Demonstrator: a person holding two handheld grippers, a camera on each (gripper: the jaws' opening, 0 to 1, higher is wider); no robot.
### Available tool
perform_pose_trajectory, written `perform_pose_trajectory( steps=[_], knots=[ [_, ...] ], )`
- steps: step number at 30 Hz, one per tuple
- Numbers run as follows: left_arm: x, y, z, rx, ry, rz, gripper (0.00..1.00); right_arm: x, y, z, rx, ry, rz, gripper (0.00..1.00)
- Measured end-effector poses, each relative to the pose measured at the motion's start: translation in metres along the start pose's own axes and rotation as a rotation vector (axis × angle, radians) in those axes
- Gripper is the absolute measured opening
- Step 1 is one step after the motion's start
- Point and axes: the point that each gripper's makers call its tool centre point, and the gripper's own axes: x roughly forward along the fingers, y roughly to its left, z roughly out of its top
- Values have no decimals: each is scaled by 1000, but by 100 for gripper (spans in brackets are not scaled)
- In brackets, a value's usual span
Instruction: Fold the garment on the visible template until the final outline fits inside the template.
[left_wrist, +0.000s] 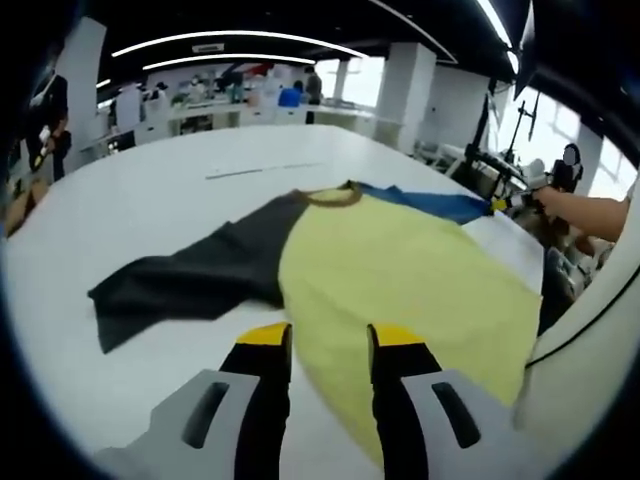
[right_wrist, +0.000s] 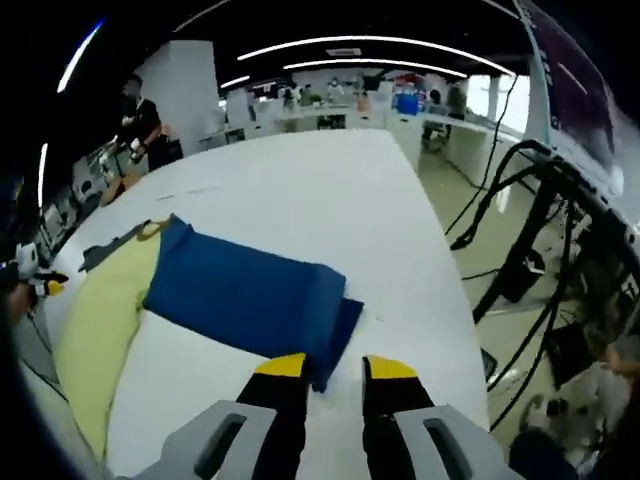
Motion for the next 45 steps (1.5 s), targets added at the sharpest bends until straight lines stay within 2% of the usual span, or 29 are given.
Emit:
perform_pose_trajectory(
  steps=[3,7,13,14,17,18,23,26,27,32,39,40,45],
  knots=[
    [-1,1,-1,-3,3,4,28,-4,-2,7,-1,-27,-10,11],
    [-2,2,-1,-8,3,10,28,-5,7,27,96,-135,45,9],
    [-3,3,-4,-9,12,15,27,10,-9,-1,5,18,-69,3],
    [-3,3,-5,-10,15,16,27,22,-21,-1,7,21,-64,3],
    [-5,3,-4,-10,14,20,27,31,-15,-5,-1,34,-72,3],
    [-5,3,-4,-10,16,21,27,41,-27,-4,-11,48,-68,2],
    [-6,3,-5,-11,19,27,28,52,-38,-7,-48,76,-67,3],
    [-7,2,-6,-11,20,29,28,53,-47,-12,-79,111,-101,3],
    [-8,1,-6,-12,20,29,28,56,-50,-9,-89,100,-96,3],
    [-9,1,-7,-18,15,32,28,57,-51,-8,-119,121,-112,6],
    [-10,-2,-2,-17,-9,17,30,69,-58,-9,-101,145,-94,3],
    [-10,-3,-1,-15,-12,14,30,59,-47,-12,-95,147,-92,3],
    [-10,-6,1,-5,-22,-3,31,58,-42,-14,-73,155,-82,3]
  ],
)
